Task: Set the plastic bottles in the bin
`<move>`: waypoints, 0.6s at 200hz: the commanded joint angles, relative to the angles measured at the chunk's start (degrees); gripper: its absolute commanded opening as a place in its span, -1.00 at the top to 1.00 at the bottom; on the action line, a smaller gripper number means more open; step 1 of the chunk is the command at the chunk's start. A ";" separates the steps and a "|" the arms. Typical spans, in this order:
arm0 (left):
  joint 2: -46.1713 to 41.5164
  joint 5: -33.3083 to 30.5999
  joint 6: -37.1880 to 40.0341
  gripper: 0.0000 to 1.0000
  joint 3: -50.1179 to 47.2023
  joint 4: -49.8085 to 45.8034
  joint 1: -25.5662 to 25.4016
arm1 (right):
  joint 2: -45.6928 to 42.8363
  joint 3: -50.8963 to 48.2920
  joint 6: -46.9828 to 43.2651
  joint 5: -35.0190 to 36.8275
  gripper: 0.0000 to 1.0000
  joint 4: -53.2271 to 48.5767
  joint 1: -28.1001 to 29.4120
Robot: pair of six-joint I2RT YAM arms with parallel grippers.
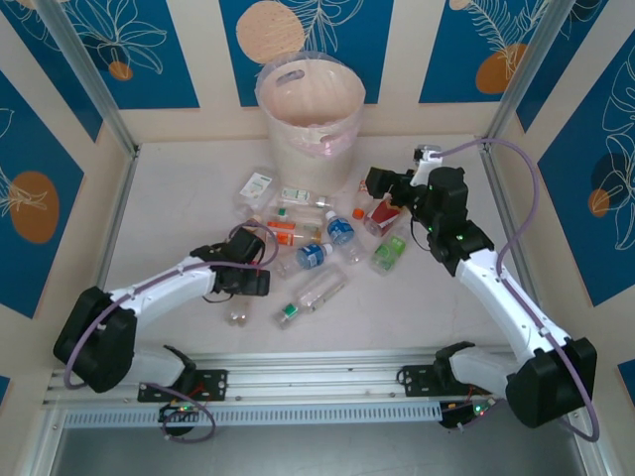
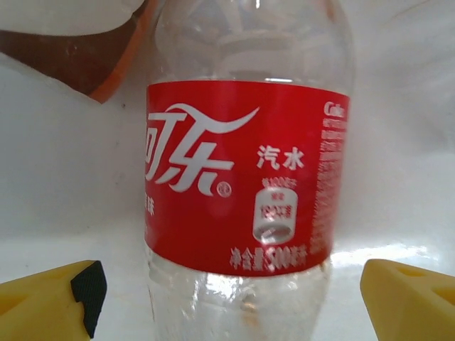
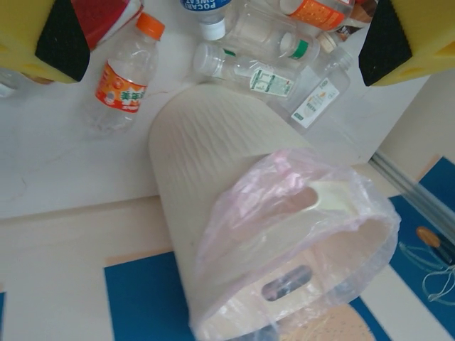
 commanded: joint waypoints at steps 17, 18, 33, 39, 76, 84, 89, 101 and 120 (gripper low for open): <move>4.31 -5.42 3.72 -0.78 3.66 0.12 -0.84 | -3.63 -0.47 4.09 0.88 -0.99 -0.01 -2.15; 4.45 -5.46 3.75 -0.78 3.79 0.11 -0.84 | -3.65 -0.49 4.12 0.87 -0.99 -0.01 -2.17; 6.20 -6.43 3.88 -0.76 5.75 -0.46 -0.85 | -3.84 -0.61 4.74 0.53 -0.99 -0.24 -2.57; 6.93 -6.68 3.94 -0.75 6.58 -0.67 -0.87 | -3.84 -0.55 4.76 0.43 -0.99 -0.46 -2.65; 11.56 -8.86 3.45 -0.74 10.94 -1.83 -0.88 | -4.47 -0.57 4.68 0.95 -0.99 -1.81 -3.01; 12.56 -9.58 3.36 -0.74 11.80 -1.89 -0.88 | -4.72 -0.87 4.76 1.19 -0.99 -1.78 -3.09; 13.14 -9.80 3.20 -0.75 12.34 -2.01 -0.88 | -4.85 -1.03 4.84 1.29 -0.99 -1.68 -3.08; 14.28 -9.71 2.98 -0.74 13.50 -2.06 -0.85 | -5.10 -1.34 4.94 1.48 -0.99 -1.59 -3.28; 15.45 -9.35 2.37 -0.68 14.35 -2.15 -0.89 | -5.24 -1.56 5.00 1.57 -0.99 -1.71 -3.59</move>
